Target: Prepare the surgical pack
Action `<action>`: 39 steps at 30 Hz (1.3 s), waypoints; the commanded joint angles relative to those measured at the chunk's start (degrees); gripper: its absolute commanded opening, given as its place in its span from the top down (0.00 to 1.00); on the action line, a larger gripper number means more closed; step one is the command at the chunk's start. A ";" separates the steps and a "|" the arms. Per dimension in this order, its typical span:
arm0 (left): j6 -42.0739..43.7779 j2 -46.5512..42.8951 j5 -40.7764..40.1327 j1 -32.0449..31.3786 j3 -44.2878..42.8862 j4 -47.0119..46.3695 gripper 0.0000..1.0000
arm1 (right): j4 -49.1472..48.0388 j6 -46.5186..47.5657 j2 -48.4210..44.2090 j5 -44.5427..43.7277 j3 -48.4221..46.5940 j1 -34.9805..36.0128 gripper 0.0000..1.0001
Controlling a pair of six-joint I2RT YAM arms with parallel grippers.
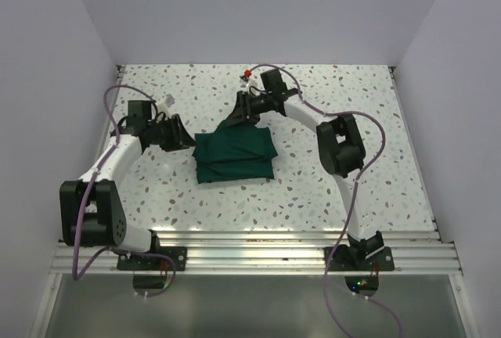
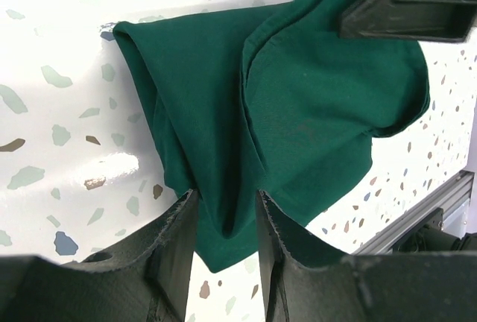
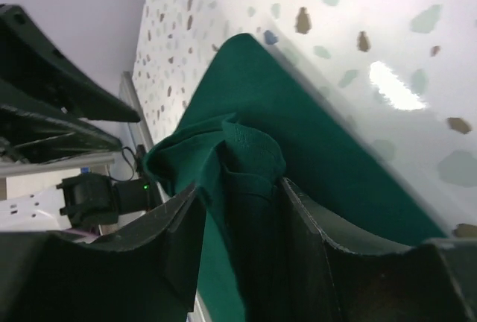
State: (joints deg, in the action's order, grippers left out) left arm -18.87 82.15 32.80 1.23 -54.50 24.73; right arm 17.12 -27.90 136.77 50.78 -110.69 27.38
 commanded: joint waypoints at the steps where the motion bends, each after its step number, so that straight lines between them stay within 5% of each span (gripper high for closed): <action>1: 0.50 -2.08 1.31 0.70 -0.25 -2.05 0.60 | -0.25 -1.19 -6.95 3.35 1.53 1.19 0.54; 15: -0.46 0.11 0.16 1.93 -2.72 -0.04 0.63 | 8.70 5.04 -27.50 4.94 28.77 5.84 0.70; 19: -0.46 0.73 -0.10 2.02 -2.54 0.23 0.63 | 19.85 12.85 -30.76 5.73 32.55 8.13 0.49; 26: -0.11 2.75 3.58 2.19 -2.72 -0.29 0.64 | 19.45 10.78 -36.57 0.99 34.33 7.08 0.16; 33: -0.81 7.05 5.96 2.02 -3.86 -0.65 0.66 | 13.82 -2.32 -34.47 -13.16 29.05 -1.87 0.26; 39: 0.76 9.70 3.07 2.02 -5.62 1.90 0.59 | 21.79 1.52 -27.26 -17.64 19.66 -6.11 0.28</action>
State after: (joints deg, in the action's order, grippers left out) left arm -19.25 91.42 36.18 2.94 -57.54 25.65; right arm 34.48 -27.38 106.67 37.23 -86.02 20.53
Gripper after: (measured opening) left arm 0.399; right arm 0.723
